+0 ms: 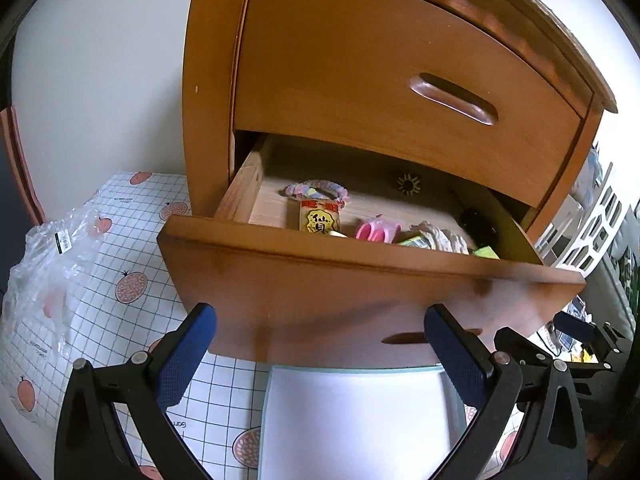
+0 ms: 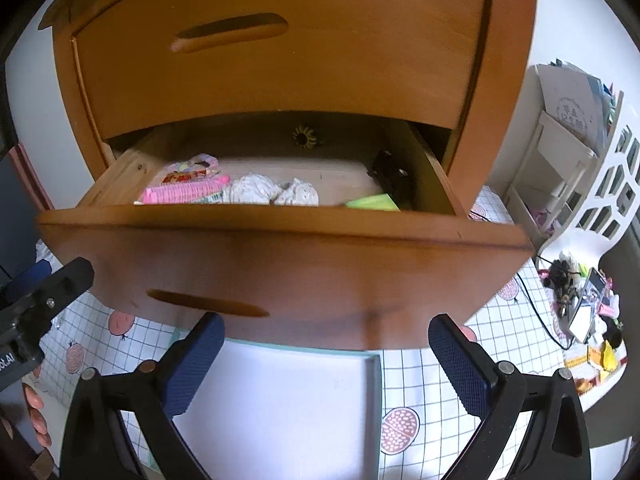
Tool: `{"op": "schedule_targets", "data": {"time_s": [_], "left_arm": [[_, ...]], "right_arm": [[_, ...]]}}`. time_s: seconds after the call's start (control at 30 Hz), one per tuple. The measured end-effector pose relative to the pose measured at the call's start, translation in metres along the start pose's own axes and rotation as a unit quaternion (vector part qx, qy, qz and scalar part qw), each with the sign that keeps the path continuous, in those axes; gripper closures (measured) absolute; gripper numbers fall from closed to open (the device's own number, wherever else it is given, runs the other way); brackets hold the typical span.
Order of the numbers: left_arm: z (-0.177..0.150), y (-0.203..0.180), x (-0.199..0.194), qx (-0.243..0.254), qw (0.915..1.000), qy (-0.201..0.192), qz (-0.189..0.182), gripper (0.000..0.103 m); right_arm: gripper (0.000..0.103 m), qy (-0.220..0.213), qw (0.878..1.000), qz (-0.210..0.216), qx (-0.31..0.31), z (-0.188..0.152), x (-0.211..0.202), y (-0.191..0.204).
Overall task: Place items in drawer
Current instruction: 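Withdraw both tools from the drawer and bring them to its front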
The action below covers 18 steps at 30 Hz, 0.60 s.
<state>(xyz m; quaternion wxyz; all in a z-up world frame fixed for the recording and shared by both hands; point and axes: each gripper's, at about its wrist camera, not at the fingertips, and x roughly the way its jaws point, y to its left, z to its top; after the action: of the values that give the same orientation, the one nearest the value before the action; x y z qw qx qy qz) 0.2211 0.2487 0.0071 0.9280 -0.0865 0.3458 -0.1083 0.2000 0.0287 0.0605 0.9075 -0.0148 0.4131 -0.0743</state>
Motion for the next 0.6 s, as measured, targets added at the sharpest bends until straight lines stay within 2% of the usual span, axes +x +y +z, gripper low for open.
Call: {"op": "schedule_targets", "data": {"time_s": [0.23,0.6], "left_arm": [[0.008,0.0,0.01,0.0,1.0,0.0,0.001,0.0],[0.021,-0.006,0.025,0.004,1.0,0.004,0.0,0.0]], "right_arm": [[0.0,0.003,1.0,-0.001,-0.005,0.012,0.006,0.006],[0.0,-0.001,1.0,0.005,-0.004,0.012,0.011,0.006]]}}
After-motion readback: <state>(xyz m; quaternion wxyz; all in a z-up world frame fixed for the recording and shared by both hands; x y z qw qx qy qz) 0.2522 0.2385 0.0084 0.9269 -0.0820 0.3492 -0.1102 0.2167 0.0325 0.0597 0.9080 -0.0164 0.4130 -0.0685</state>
